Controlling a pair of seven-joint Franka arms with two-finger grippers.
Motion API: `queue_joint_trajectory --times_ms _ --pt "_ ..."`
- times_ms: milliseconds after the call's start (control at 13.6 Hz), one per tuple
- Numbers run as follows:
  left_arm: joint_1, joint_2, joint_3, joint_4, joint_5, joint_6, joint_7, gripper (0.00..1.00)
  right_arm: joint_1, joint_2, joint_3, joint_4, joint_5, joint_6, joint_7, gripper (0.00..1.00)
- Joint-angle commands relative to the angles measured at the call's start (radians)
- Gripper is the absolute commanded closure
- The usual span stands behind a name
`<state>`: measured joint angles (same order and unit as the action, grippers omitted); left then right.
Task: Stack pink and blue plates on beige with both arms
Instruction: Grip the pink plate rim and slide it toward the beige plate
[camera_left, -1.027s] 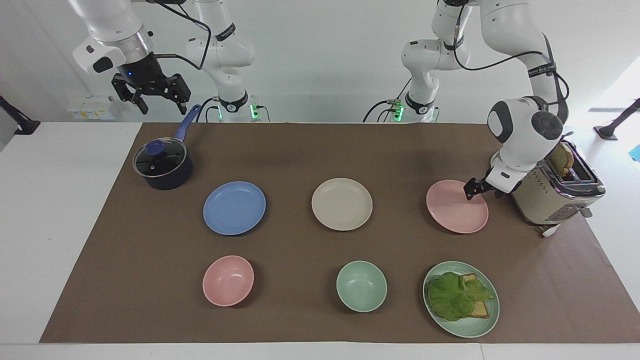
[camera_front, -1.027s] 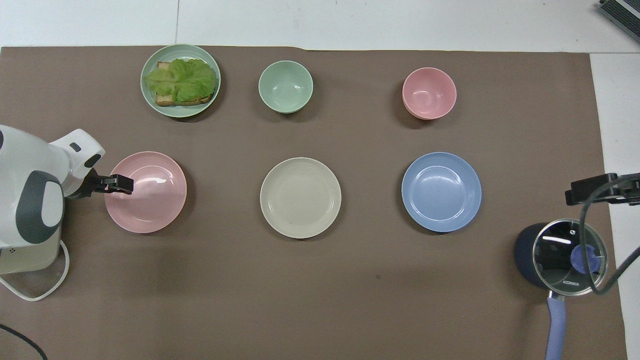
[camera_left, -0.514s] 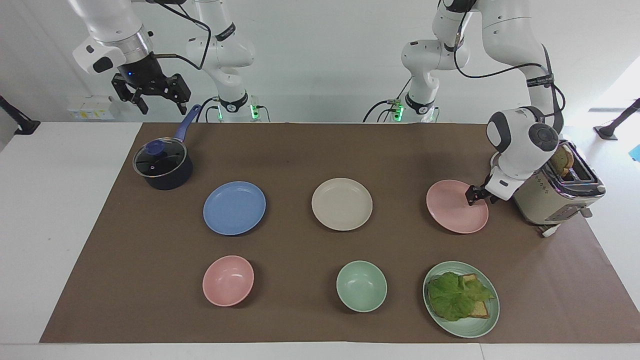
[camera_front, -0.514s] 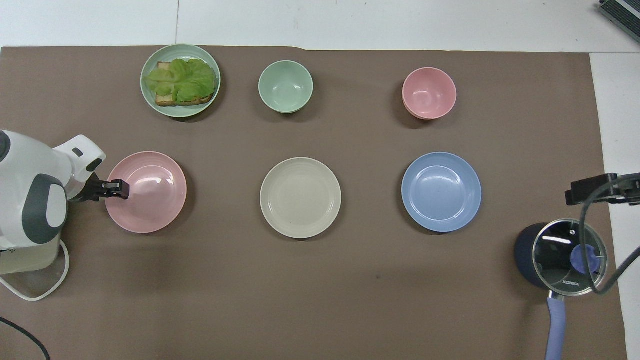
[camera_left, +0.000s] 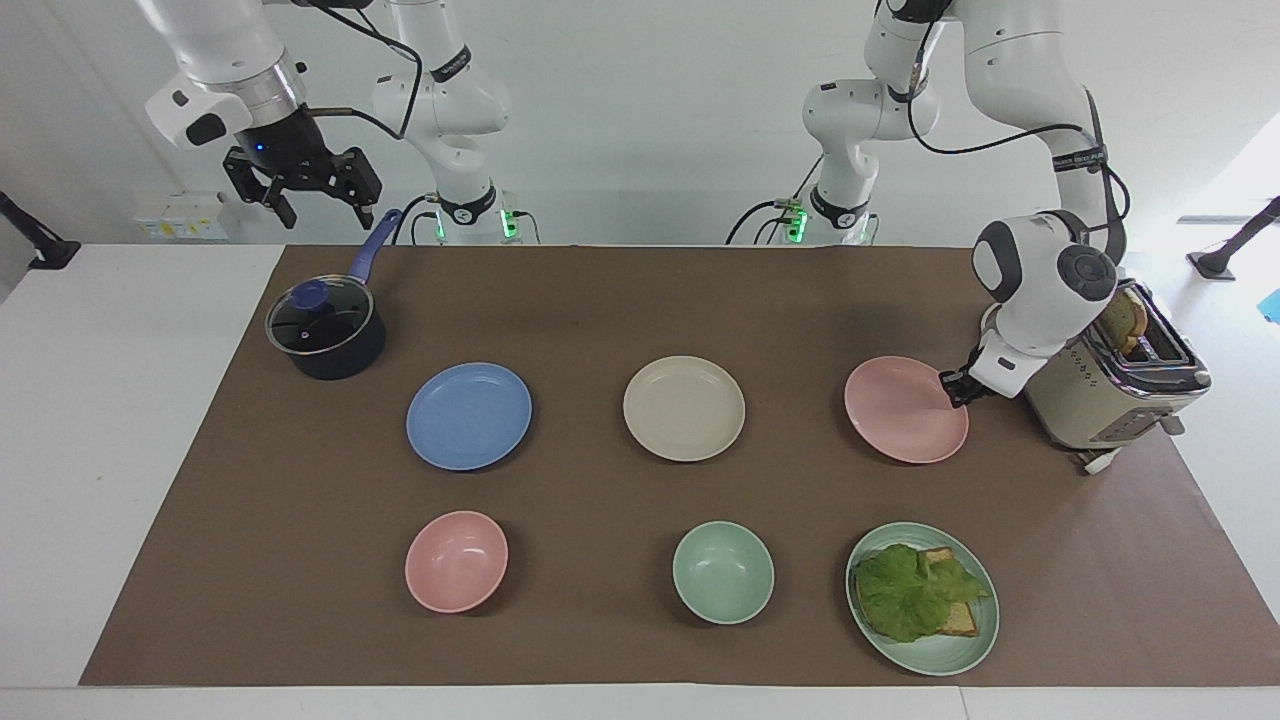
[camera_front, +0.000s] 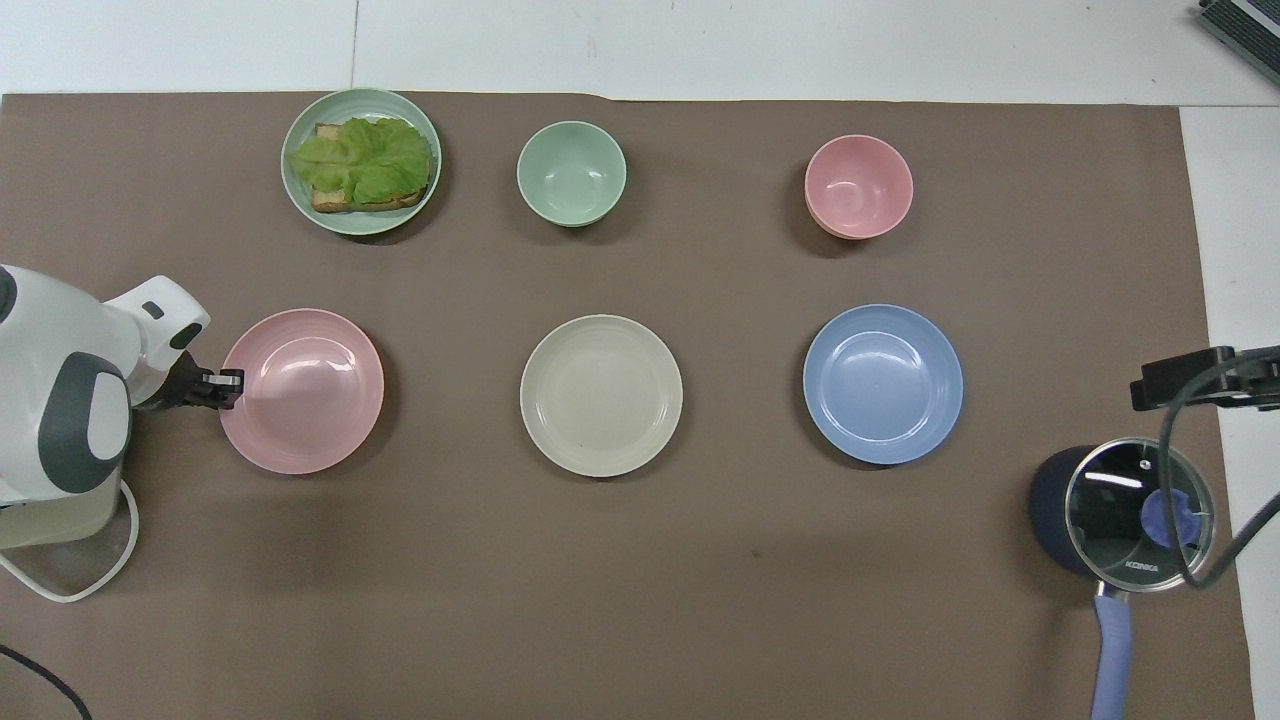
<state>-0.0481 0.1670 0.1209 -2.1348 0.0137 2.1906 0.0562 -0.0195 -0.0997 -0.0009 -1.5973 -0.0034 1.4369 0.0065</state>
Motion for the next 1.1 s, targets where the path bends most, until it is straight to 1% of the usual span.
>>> queue_joint_trajectory --times_ms 0,73,220,293,367,440,587,660,807,954,1027 --pt "-0.01 -0.014 -0.01 0.071 0.005 -0.185 0.024 1.0 -0.013 -0.011 0.004 -0.012 0.006 0.02 -0.02 0.0" --pt "-0.012 -0.015 -0.015 0.125 -0.004 -0.272 0.024 1.0 -0.013 -0.011 0.005 -0.012 0.006 0.02 -0.02 0.0" --pt "-0.029 -0.02 -0.015 0.232 -0.07 -0.415 0.024 1.0 -0.013 -0.011 0.004 -0.012 0.006 0.02 -0.02 0.0" --pt "-0.03 -0.023 -0.015 0.278 -0.093 -0.48 0.024 1.0 -0.013 -0.011 0.004 -0.012 0.006 0.02 -0.02 0.0" --pt "-0.03 -0.027 -0.015 0.303 -0.125 -0.514 0.022 1.0 -0.013 -0.011 0.004 -0.012 0.006 0.02 -0.02 0.0" --pt "-0.03 -0.043 -0.015 0.305 -0.176 -0.517 0.021 1.0 -0.013 -0.011 0.005 -0.012 0.006 0.02 -0.02 0.0" --pt "-0.035 -0.058 -0.02 0.285 -0.234 -0.517 0.056 1.0 -0.013 -0.011 0.004 -0.012 0.006 0.022 -0.02 0.0" --pt "-0.056 -0.061 -0.024 0.276 -0.285 -0.516 0.074 1.0 -0.013 -0.011 0.005 -0.012 0.006 0.02 -0.02 0.0" --pt "-0.107 -0.075 -0.024 0.256 -0.345 -0.5 0.07 1.0 -0.013 -0.011 0.004 -0.012 0.006 0.02 -0.02 0.0" --pt "-0.143 -0.101 -0.021 0.211 -0.435 -0.462 0.06 1.0 -0.013 -0.011 0.004 -0.012 0.006 0.02 -0.02 0.0" --pt "-0.179 -0.113 -0.021 0.193 -0.452 -0.439 0.033 1.0 -0.013 -0.011 0.004 -0.012 0.006 0.02 -0.02 0.0"
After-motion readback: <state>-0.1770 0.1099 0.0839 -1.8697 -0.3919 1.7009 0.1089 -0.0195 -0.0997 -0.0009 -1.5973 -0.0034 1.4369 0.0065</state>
